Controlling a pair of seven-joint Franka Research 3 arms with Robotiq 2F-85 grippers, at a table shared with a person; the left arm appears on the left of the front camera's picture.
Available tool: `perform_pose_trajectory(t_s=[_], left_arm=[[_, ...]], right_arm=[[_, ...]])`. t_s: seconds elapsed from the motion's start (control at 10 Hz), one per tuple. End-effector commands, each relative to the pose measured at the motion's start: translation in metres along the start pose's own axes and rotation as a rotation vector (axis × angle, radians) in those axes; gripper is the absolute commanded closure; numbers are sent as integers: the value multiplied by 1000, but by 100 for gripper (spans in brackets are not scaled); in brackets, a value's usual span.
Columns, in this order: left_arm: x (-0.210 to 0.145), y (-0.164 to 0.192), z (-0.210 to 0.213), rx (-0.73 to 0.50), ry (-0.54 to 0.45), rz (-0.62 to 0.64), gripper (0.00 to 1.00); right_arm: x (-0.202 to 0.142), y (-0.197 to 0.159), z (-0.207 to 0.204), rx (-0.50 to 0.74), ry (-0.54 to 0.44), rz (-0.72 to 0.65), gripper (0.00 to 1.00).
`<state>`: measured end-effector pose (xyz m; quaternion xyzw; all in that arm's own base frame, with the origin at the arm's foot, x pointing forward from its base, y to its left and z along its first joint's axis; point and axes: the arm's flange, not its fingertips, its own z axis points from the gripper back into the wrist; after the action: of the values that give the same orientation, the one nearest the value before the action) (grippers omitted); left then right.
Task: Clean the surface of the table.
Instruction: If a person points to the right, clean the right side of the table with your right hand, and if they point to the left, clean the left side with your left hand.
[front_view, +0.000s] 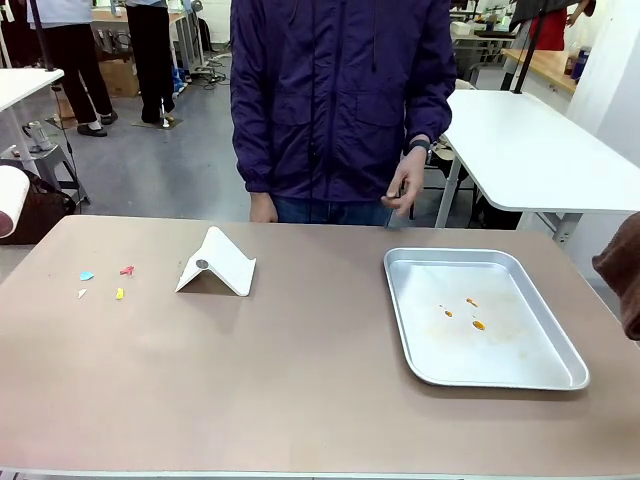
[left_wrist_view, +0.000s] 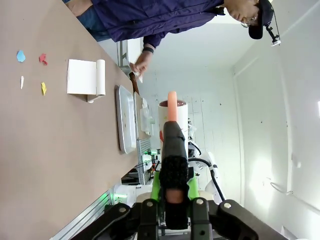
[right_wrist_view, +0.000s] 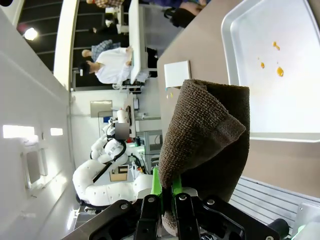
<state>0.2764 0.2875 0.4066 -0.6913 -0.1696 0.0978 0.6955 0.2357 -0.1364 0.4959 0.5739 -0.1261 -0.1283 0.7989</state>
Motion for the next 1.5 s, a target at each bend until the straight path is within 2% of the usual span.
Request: perform_pose_trajectory(t_s=[0.0,1.0,1.1,1.3,1.4], left_arm=[[-2,-5,0,-7,9,-7,86],[-2,-5,0,-7,9,-7,86],[-2,-5,0,-7,9,-7,86],[-2,-5,0,-7,9,-7,86],[-2,-5,0,-7,9,-7,86]], right_arm=[[-2,1,2,14,8,0,100],[-2,1,2,14,8,0,100],[0,0,0,0,0,0,92],[12,9,-17,-233,12,24,92],[31,14,-33,-343,69,45,92]])
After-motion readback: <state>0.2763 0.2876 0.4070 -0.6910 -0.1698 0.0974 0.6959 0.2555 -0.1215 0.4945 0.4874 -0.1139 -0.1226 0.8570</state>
